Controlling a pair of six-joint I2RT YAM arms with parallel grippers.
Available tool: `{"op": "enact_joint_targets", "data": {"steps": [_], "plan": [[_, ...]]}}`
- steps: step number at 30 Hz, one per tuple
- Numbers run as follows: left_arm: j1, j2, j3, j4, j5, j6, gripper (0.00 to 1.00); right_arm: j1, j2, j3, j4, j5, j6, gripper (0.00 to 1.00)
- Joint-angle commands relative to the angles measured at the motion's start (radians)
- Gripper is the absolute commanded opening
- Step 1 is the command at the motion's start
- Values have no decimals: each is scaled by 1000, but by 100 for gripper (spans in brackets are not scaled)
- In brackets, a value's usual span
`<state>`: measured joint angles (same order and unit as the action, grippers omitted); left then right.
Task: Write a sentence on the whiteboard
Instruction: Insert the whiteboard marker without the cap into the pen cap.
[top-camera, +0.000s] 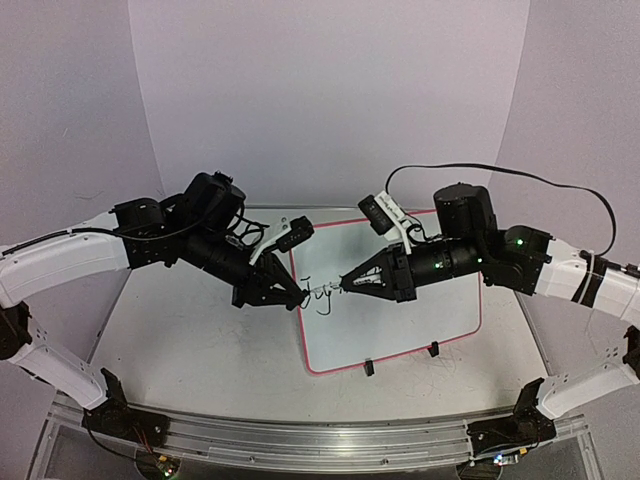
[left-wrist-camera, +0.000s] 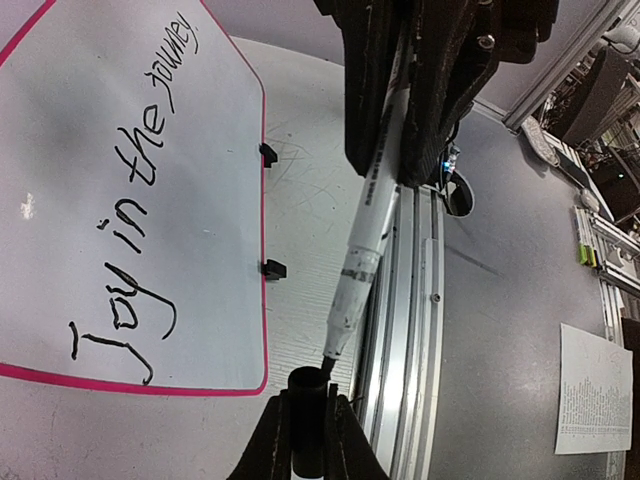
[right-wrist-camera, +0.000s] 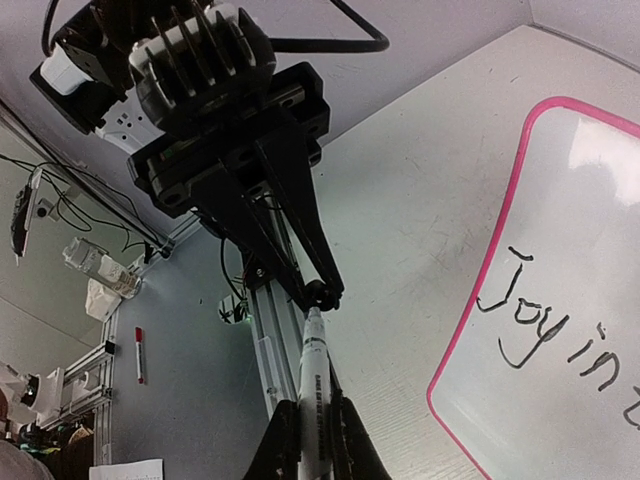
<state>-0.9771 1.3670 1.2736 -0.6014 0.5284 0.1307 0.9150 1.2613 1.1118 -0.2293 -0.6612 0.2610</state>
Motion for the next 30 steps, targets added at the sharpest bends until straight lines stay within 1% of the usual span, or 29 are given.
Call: {"op": "enact_joint_targets", "data": {"steps": [1,12,20,30], "plan": [[-6,-19,0,15,28,8,0,7,-6,43,1,18,-18,0],[-23,-16,9,11,40,9,0,21,25,57,-1,21,-22,0],[-41,0,35,-25,40,29,0,31,63,78,-40,-14,-46,0],[-127,19,109,-139,-65,115,0,33,135,117,-160,-141,-118,0]]}}
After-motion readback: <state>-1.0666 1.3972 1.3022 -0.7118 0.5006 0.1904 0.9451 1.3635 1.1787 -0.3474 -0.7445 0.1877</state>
